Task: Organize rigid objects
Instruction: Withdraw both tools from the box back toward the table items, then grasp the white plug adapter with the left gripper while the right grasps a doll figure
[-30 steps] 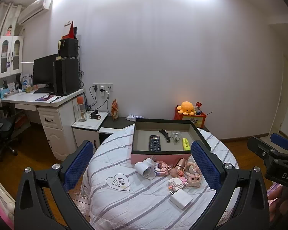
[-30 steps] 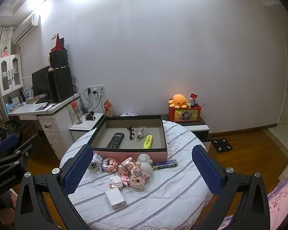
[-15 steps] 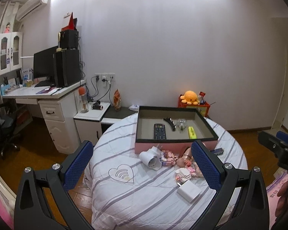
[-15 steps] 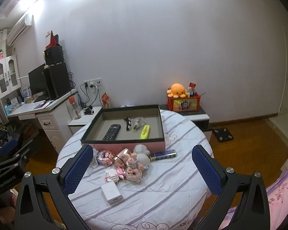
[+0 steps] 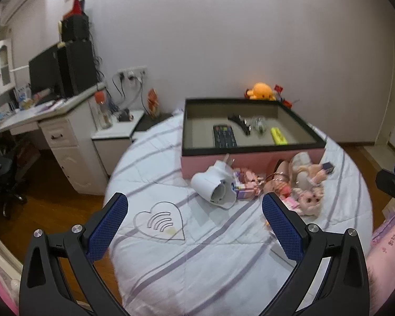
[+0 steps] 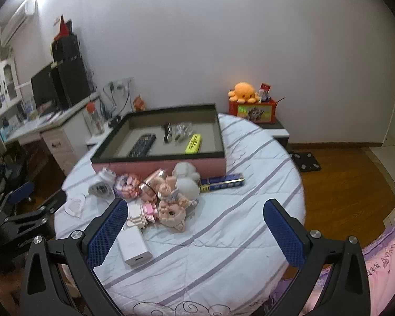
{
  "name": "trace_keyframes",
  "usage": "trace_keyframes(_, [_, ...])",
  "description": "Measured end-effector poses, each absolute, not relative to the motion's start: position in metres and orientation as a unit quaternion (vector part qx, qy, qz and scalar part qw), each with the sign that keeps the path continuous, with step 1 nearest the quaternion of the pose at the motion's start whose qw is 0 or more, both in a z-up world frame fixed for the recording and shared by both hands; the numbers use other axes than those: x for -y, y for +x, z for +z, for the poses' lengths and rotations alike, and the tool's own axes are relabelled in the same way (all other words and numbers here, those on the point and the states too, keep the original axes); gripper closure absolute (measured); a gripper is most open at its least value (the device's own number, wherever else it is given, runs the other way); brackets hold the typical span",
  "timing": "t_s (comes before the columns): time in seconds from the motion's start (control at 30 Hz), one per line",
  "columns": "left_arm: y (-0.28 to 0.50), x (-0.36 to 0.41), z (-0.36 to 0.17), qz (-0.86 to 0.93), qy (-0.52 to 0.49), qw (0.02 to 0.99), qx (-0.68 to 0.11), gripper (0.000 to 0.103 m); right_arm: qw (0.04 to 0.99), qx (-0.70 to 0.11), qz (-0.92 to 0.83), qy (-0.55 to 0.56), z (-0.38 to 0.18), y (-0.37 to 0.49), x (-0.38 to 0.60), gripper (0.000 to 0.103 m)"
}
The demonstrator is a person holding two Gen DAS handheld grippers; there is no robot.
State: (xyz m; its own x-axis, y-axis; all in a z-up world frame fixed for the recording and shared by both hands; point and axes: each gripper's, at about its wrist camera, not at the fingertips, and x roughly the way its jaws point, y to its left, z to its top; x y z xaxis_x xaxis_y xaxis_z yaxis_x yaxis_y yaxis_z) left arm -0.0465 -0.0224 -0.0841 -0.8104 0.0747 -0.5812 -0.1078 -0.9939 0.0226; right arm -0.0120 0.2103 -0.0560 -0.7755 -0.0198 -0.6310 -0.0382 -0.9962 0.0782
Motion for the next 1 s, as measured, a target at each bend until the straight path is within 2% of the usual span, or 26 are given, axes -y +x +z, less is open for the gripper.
trace_keyframes(0.5, [-0.144, 0.019, -0.14, 0.922, -0.375, 0.087, -0.047, 0.0, 0.005, -0.053, 0.911, -0.409, -0.128, -0.084, -0.193, 0.001])
trace_keyframes(0.6, [-0.15, 0.02, -0.143, 0.919, -0.378, 0.105, -0.032, 0.0, 0.007, -0.062, 0.907, -0.417, -0.137, -0.091, -0.194, 0.005])
trace_keyframes(0.67, [-0.152, 0.021, -0.144, 0.917, -0.381, 0.115, -0.022, 0.0, 0.006, -0.067, 0.903, -0.424, -0.143, -0.094, -0.195, 0.012])
trace_keyframes(0.7, [-0.154, 0.022, -0.145, 0.914, -0.385, 0.125, -0.014, 0.001, 0.004, -0.072, 0.902, -0.426, -0.146, -0.095, -0.195, 0.019])
trace_keyframes(0.73, [-0.155, 0.022, -0.146, 0.913, -0.387, 0.132, -0.009, 0.005, 0.0, -0.076, 0.901, -0.428, -0.148, -0.096, -0.196, 0.03])
trace_keyframes(0.83, [-0.156, 0.023, -0.147, 0.909, -0.389, 0.153, 0.01, 0.025, -0.016, -0.079, 0.901, -0.427, -0.148, -0.094, -0.195, 0.043])
trace_keyframes(0.87, [-0.155, 0.023, -0.146, 0.908, -0.387, 0.157, 0.014, 0.033, -0.018, -0.079, 0.901, -0.426, -0.148, -0.093, -0.194, 0.044])
trace_keyframes(0.93, [-0.154, 0.022, -0.145, 0.908, -0.385, 0.164, 0.018, 0.043, -0.021, -0.079, 0.901, -0.425, -0.148, -0.093, -0.193, 0.044])
trace_keyframes(1.0, [-0.151, 0.021, -0.145, 0.909, -0.383, 0.162, 0.02, 0.043, -0.028, -0.09, 0.901, -0.425, -0.147, -0.091, -0.197, 0.044])
